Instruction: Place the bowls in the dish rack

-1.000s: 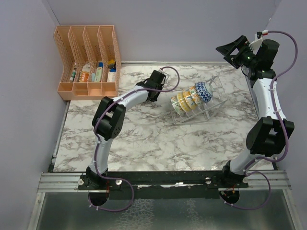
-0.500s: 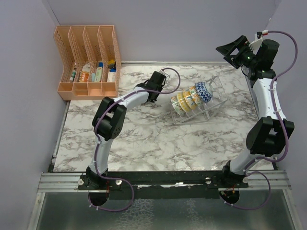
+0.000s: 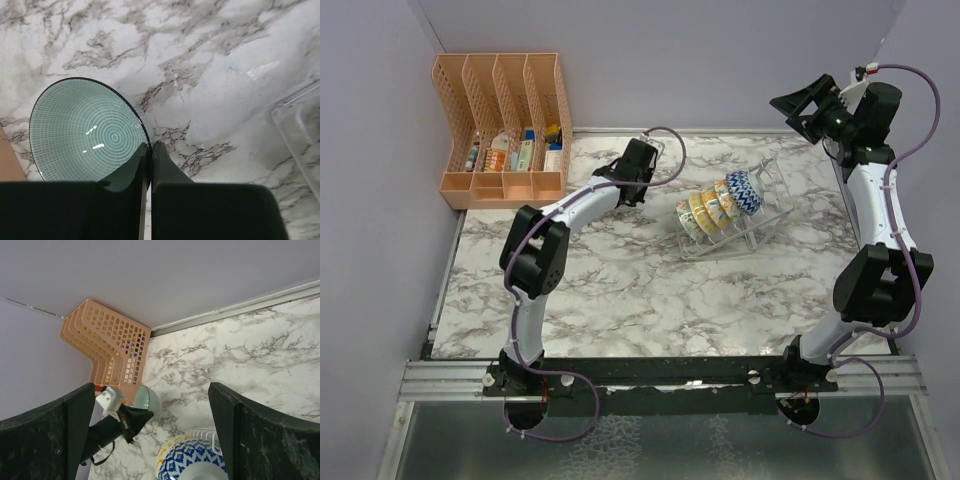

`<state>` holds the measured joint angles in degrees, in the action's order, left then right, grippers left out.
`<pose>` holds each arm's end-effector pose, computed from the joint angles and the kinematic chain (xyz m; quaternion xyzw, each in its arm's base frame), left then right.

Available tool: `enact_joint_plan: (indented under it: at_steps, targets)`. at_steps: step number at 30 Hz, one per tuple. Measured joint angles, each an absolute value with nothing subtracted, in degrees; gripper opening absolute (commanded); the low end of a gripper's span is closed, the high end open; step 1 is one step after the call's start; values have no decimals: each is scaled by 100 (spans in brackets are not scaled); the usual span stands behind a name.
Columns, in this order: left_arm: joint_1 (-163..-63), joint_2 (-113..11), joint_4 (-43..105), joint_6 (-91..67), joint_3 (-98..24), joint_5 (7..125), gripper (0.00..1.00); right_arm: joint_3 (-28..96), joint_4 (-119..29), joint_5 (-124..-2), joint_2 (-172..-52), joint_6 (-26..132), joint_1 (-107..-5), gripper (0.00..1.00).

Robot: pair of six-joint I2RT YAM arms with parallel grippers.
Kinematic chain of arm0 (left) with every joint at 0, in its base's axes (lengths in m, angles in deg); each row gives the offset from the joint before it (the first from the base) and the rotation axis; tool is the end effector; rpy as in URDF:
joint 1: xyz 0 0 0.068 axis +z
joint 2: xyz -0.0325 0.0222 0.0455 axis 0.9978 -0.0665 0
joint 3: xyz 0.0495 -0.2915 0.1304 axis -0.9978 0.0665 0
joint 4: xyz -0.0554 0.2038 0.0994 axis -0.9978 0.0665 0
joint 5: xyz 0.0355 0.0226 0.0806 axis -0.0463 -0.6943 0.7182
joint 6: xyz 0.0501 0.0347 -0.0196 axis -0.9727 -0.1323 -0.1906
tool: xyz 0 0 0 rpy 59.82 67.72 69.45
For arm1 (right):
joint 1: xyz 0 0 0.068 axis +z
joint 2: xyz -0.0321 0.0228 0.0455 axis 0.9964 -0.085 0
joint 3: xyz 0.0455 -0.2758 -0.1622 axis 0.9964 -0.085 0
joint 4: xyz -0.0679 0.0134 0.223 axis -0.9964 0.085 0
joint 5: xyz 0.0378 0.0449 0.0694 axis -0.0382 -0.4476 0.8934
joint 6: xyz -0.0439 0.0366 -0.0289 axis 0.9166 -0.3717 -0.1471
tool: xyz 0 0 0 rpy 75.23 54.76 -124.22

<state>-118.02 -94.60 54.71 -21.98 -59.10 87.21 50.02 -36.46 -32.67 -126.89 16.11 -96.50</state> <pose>0.4122 -0.2426 0.2666 0.2000 0.9006 -0.0051 0.3860 0.3801 -0.0451 0.4440 0.1639 0.7525 0.4096 0.4891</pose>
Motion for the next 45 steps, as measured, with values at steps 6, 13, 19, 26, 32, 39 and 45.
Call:
enact_joint_plan:
  at_steps: [6, 13, 19, 26, 32, 39, 45]
  targets:
    - [-11590, -8498, 5331, -1034, -5910, 8058, 0, 5043, -3618, -3274, -12689, 1611, -9650, 95]
    - [-11470, -7484, 4369, 831, -5914, 7127, 0, 5384, -3590, -3296, -12689, 1607, -9657, 95]
    - [-11540, -7322, 2710, 2975, -5726, 6247, 0, 5476, -3596, -3296, -12689, 1552, -9733, 95]
    - [-11975, -7716, 1020, 5104, -5611, 5849, 0, 5480, -3660, -3292, -12689, 1436, -9875, 95]
    - [-12521, -8280, 144, 6433, -5611, 5829, 0, 5474, -3708, -3278, -12678, 1366, -9969, 94]
    - [-13000, -8385, -217, 7233, -5416, 6024, 0, 5373, -3808, -3233, -12536, 1318, -9991, 95]
    - [-13133, -8485, -516, 7548, -5416, 6321, 0, 5229, -3904, -3187, -12497, 1259, -9998, 95]
